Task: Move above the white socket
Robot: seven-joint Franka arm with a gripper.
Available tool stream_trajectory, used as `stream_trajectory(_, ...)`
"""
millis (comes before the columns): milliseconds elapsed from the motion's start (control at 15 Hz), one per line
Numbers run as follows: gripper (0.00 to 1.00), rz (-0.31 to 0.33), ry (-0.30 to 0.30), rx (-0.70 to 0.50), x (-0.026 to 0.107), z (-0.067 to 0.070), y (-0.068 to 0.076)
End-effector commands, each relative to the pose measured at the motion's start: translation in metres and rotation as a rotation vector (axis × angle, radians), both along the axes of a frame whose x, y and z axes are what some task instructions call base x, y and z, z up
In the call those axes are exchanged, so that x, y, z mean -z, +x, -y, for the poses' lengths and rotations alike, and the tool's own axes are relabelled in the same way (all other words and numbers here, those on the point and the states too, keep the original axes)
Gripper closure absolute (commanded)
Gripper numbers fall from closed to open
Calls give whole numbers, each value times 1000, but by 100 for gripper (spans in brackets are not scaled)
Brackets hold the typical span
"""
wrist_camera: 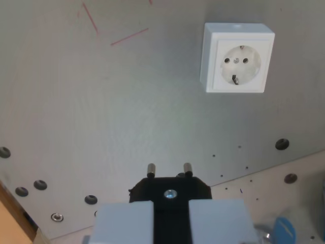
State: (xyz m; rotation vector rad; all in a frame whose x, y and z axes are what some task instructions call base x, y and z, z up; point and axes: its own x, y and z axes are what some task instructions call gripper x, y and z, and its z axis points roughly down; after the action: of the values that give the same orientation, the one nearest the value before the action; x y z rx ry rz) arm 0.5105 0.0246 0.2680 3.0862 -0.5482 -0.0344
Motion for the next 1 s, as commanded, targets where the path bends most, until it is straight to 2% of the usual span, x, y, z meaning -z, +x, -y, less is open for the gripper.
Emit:
stream_trajectory(67,100,81,-6,0,16,9,-3)
stream_trajectory(1000,100,86,-7,21,87,47,-20)
